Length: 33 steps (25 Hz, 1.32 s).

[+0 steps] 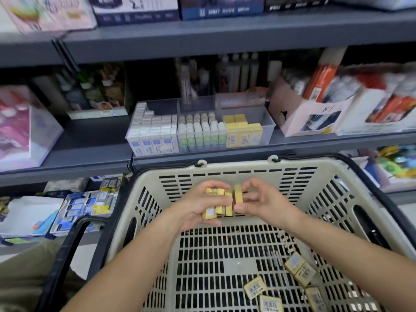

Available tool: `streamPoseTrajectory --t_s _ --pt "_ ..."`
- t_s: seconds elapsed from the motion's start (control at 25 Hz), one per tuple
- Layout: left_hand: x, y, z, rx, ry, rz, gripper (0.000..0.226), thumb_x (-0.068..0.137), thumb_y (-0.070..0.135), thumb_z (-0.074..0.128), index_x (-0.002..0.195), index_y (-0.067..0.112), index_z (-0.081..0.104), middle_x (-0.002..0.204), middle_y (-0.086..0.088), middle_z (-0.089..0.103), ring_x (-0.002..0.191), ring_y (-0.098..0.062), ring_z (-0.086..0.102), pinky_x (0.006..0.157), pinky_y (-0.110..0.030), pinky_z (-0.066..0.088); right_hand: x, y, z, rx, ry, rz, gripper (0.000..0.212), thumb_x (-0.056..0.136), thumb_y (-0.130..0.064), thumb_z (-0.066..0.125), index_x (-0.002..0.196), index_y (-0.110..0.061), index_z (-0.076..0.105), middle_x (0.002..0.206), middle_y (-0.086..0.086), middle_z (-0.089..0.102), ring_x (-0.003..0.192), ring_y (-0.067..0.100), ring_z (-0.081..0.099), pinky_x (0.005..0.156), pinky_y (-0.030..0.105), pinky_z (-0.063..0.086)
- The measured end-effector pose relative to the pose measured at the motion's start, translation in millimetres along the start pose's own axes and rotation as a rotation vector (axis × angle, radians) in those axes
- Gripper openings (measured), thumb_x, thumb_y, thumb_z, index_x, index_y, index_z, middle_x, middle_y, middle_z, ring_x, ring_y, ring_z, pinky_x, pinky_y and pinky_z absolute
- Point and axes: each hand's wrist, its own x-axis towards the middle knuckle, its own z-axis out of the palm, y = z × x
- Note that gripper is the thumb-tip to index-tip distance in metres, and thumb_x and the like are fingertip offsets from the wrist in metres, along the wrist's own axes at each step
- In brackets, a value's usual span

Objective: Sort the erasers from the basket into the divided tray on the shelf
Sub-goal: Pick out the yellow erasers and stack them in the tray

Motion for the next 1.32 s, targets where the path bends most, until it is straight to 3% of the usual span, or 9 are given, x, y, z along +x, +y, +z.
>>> streamPoseTrajectory --t_s 0.12,0.28,0.4,0.52,0.68,0.8,0.92,1.04,1.32 --pt "-2 13 3 -0.017 0.065 0.084 0.026 0.075 0.008 0.074 0.090 0.028 0.068 0.090 -0.002 0.066 0.065 -0.014 0.063 0.039 -0.021 0.046 -3 -16 -13 -0.022 0.038 -0.085 0.019 0.085 -0.008 0.063 0.102 -0.017 0.063 0.099 -0.002 0.070 0.089 0.005 0.065 0.076 0.014 0.049" --pt "-8 33 3 -0.018 0.077 0.207 0.028 0.074 0.004 0.073 0.081 0.031 0.071 0.088 -0.004 0.066 0.060 -0.015 0.061 0.036 -0.019 0.040 3 -30 -24 0.035 0.106 -0.109 0.017 0.086 0.000 0.059 0.092 -0.015 0.063 0.081 0.005 0.070 0.066 0.006 0.061 0.065 0.015 0.045" --pt "-9 57 1 -0.070 0.017 0.324 0.030 0.061 0.011 0.078 0.085 0.028 0.071 0.085 -0.003 0.068 0.061 -0.016 0.064 0.035 -0.020 0.041 9 -48 -43 -0.012 0.162 -0.193 0.019 0.081 0.003 0.064 0.087 -0.014 0.060 0.076 -0.001 0.071 0.066 0.007 0.062 0.068 0.017 0.048" --pt "-3 81 -1 -0.082 -0.002 0.416 0.035 0.054 0.017 0.078 0.085 0.030 0.071 0.082 0.000 0.071 0.065 -0.017 0.065 0.036 -0.021 0.043 20 -74 -69 -0.164 0.179 -0.300 0.018 0.081 -0.001 0.066 0.089 -0.017 0.063 0.082 -0.002 0.066 0.069 0.010 0.060 0.066 0.020 0.048" --pt "17 98 -1 -0.089 0.032 0.478 0.032 0.064 0.008 0.075 0.090 0.026 0.068 0.083 -0.005 0.069 0.063 -0.019 0.064 0.037 -0.022 0.042 60 -102 -102 -0.559 0.474 -0.334 0.020 0.081 -0.008 0.066 0.083 -0.028 0.060 0.078 -0.004 0.063 0.070 0.015 0.061 0.067 0.024 0.047" --pt "29 96 -2 -0.127 0.038 0.464 0.033 0.062 0.009 0.075 0.090 0.026 0.069 0.084 -0.007 0.069 0.063 -0.019 0.062 0.037 -0.023 0.042 92 -109 -114 -0.948 0.609 -0.240 0.018 0.083 -0.023 0.063 0.101 -0.026 0.066 0.085 -0.006 0.065 0.081 0.015 0.060 0.074 0.024 0.047" --pt "35 92 -9 -0.222 0.010 0.432 0.036 0.059 0.010 0.076 0.092 0.024 0.069 0.084 -0.008 0.069 0.063 -0.020 0.061 0.037 -0.023 0.041 110 -102 -113 -1.155 0.487 -0.124 0.023 0.086 -0.033 0.060 0.108 -0.029 0.065 0.108 -0.002 0.067 0.098 0.021 0.061 0.085 0.031 0.048" --pt "39 92 -15 -0.263 -0.019 0.413 0.037 0.060 0.009 0.080 0.092 0.024 0.070 0.085 -0.009 0.070 0.063 -0.021 0.061 0.037 -0.023 0.041 119 -95 -112 -1.298 0.315 -0.040 0.026 0.092 -0.039 0.050 0.114 -0.037 0.062 0.125 -0.006 0.061 0.118 0.023 0.050 0.101 0.039 0.033" --pt "43 93 -13 -0.220 -0.064 0.415 0.037 0.056 0.011 0.080 0.090 0.025 0.070 0.083 -0.009 0.070 0.063 -0.020 0.063 0.037 -0.023 0.042 120 -97 -109 -1.318 0.223 -0.007 0.030 0.095 -0.031 0.041 0.097 -0.023 0.069 0.118 -0.006 0.062 0.130 0.030 0.031 0.105 0.045 0.021"
